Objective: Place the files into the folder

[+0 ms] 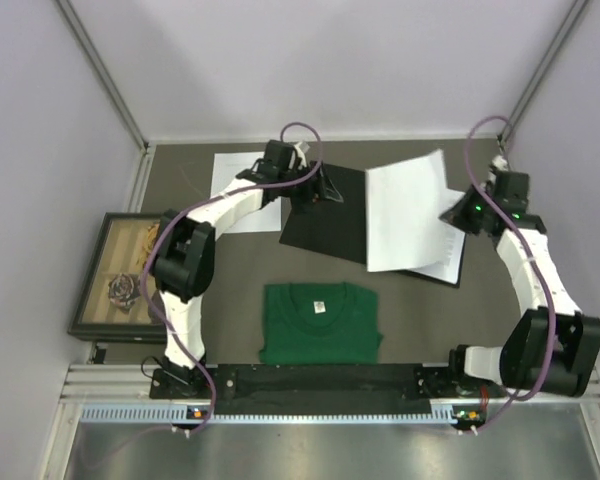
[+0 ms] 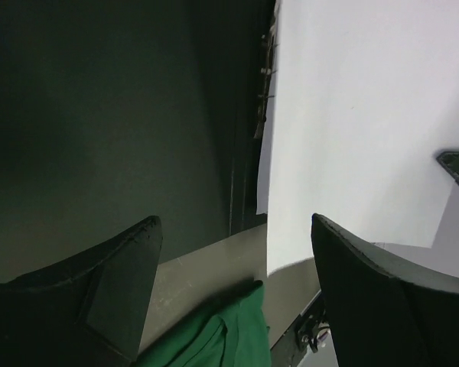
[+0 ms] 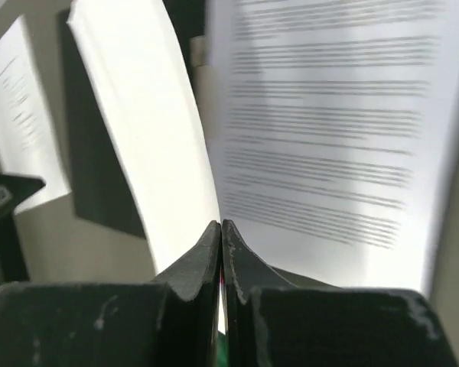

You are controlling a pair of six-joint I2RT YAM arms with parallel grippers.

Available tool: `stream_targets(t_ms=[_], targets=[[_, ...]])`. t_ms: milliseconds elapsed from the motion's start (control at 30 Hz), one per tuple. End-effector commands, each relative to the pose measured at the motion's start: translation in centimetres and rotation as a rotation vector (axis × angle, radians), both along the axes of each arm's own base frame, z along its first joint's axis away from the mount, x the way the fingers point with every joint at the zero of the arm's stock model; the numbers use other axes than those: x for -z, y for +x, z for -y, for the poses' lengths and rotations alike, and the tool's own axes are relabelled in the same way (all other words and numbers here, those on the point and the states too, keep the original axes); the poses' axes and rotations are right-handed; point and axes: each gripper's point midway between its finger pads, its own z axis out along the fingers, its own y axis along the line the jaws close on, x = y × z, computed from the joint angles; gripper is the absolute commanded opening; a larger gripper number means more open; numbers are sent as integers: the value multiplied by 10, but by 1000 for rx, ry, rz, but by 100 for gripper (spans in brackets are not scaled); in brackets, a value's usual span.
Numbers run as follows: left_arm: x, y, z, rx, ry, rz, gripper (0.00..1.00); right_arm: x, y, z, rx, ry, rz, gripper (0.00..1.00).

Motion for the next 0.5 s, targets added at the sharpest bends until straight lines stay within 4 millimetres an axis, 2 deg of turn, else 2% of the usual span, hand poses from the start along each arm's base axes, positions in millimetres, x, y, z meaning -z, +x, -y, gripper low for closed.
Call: stream_targets(t_ms=[0,67,100,167,267,333,467], targets=[[-7,4,32,59,-61,26,83,0,-39,57,76,-101,26,0],[4,0,43,87,-64,-4,83,8,-47,73,114,-133,-1,0],[16,0,47,96,-57,-31,83,10,-48,78,127,-149,-11,0],[27,-2,52,108,-56,-54,82,14,-49,89,157,-176,-26,0],[48,-5,50,111,-28,-88,83,17,-42,99,185,-178,-27,0],[60,-6,47,107,-2,-103,83,25,-37,99,172,-164,-45,0],[72,-8,44,117,29,-108,83,27,-21,90,91,-119,-19,0]])
